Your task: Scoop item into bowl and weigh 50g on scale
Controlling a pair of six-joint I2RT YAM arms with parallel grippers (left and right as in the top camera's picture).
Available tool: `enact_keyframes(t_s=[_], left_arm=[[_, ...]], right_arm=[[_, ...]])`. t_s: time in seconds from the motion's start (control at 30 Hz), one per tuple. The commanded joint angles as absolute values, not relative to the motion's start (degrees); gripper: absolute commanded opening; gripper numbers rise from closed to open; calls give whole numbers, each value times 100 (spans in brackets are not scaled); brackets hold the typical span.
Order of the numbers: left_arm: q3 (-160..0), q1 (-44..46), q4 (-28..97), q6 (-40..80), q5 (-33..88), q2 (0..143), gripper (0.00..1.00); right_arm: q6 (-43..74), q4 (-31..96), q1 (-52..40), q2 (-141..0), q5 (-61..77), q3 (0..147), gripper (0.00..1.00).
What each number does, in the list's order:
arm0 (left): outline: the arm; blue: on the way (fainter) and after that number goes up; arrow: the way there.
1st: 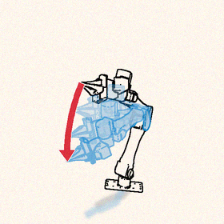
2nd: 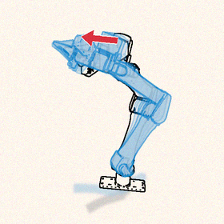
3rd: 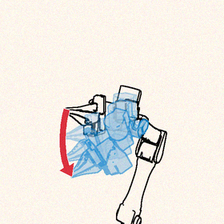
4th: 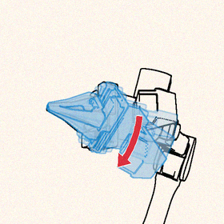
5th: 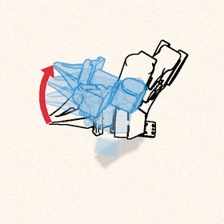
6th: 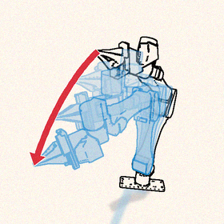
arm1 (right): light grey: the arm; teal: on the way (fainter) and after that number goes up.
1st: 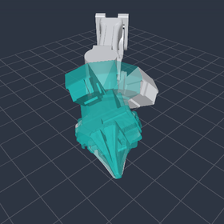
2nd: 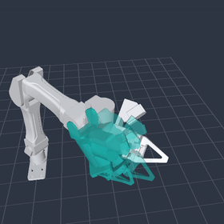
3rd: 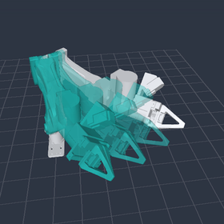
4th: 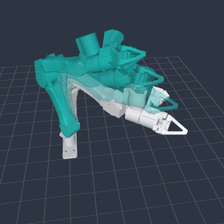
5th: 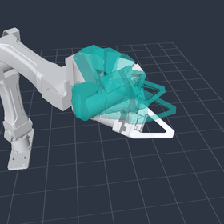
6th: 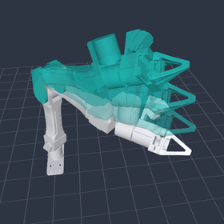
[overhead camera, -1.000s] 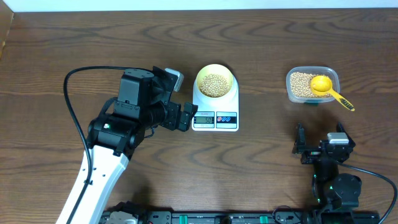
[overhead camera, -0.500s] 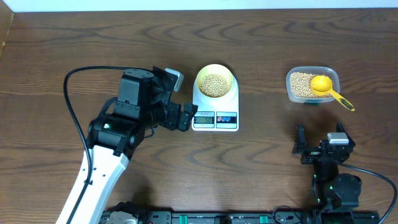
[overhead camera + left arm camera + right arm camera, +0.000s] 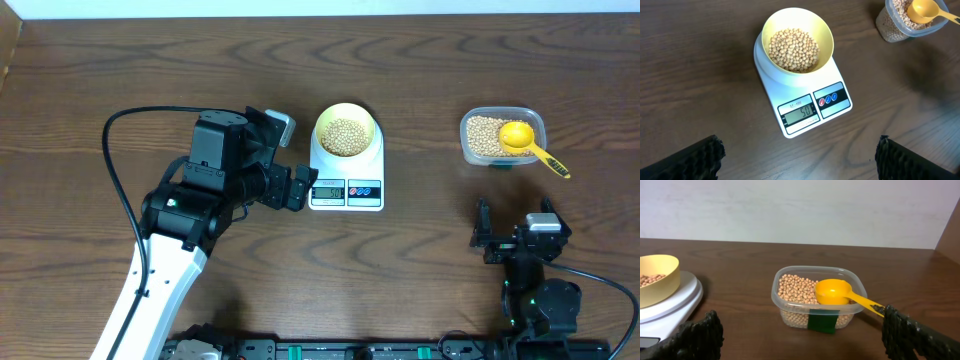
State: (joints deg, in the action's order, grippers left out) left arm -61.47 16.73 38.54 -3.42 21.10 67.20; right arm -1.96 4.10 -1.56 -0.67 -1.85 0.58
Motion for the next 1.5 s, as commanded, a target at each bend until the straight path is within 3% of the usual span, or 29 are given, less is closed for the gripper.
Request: enact_keyframes(t_s=[0.0,0.97,1.47], left_arm=[[-6134,1684,3850,-399,2161,6735,99],[-6136,1684,3844,-399,2158,6735,99],[-6134,1564,2753,-408,1533,6722,99]], right_arm=[[-244,421,-113,-34,-152,32,99],[-242,421,-113,-34,-152,32,99],[-242,421,-113,-34,-152,32,99]])
